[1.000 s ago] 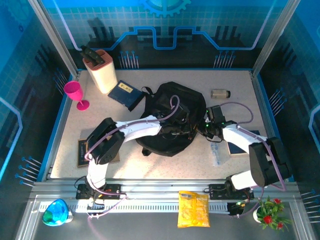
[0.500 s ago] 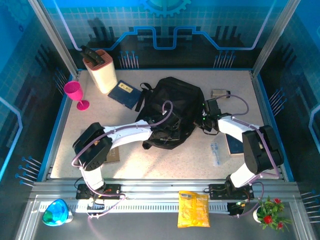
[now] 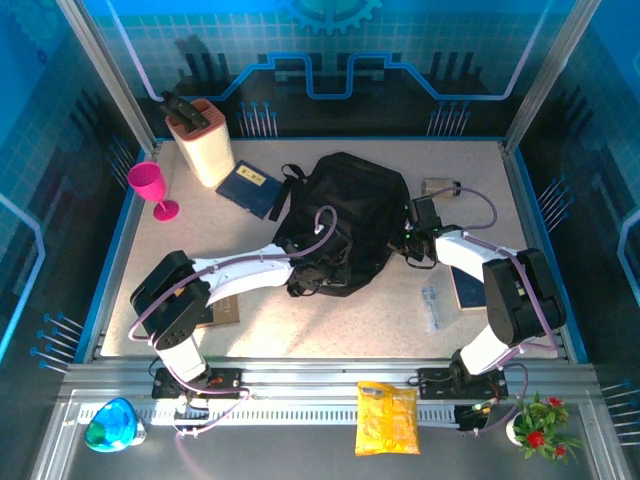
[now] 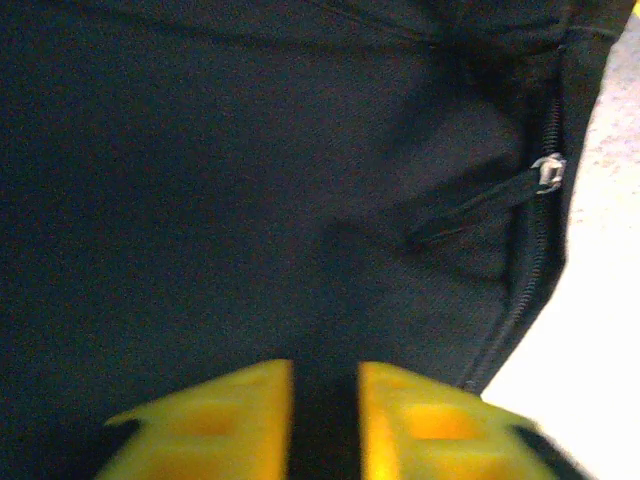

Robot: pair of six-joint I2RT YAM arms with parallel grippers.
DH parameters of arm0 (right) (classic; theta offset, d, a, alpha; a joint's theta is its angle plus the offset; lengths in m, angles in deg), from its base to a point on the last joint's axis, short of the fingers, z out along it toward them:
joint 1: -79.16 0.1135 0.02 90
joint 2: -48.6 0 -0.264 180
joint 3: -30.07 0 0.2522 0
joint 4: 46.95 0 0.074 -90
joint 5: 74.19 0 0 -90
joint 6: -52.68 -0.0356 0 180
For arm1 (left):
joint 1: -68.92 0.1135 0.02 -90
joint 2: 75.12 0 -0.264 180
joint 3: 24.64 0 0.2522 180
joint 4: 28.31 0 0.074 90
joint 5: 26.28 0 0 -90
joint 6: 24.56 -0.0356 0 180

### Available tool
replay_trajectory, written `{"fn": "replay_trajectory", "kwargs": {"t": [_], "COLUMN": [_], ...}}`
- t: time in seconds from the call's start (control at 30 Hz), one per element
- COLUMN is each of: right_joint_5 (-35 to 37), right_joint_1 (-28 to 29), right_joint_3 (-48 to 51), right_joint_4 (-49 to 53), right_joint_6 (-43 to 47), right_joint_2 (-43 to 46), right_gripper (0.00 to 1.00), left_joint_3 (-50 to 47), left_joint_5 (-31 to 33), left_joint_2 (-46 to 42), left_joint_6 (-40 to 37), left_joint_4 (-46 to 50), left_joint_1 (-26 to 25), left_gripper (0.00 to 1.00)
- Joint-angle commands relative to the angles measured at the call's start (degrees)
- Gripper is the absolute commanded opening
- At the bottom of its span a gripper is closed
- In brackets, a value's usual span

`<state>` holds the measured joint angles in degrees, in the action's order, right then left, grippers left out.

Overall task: Pack the student bag
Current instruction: Unzip the student bag at the center of the table.

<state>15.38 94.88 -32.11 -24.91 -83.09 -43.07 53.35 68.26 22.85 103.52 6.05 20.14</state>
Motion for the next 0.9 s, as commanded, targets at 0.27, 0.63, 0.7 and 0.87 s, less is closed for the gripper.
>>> {"fn": "replay_trajectory", "kwargs": {"t": [0.27, 0.63, 0.7, 0.87], "right_joint_5": [-1.11, -1.6, -1.44, -1.45], "right_joint_1": [-0.39, -0.43, -0.42, -0.57], "right_joint_3": [2.28, 2.38, 2.29, 1.97], "right_joint_4": [-0.56, -0.36, -0.2, -0.01], "right_joint_6": [2.76, 2.9, 2.94, 2.98], "right_joint_2": [0.45, 0.75, 0.64, 0.45], "right_gripper": [0.06, 0.06, 0.06, 0.06], "left_joint_3": [8.9, 18.03, 17.97, 17.95], "left_joint_5": [-18.61, -25.03, -26.12, -25.93], "left_joint_2": [8.61, 17.09, 17.71, 19.41], "left_joint_6": [-23.12, -37.92, -37.8, -37.09], "left_joint_4": [-5.45, 1.17, 0.81, -0.17], "left_joint_1": [3.9, 6.24, 6.29, 6.28], "left_gripper": [0.55, 0.55, 0.55, 0.54]}}
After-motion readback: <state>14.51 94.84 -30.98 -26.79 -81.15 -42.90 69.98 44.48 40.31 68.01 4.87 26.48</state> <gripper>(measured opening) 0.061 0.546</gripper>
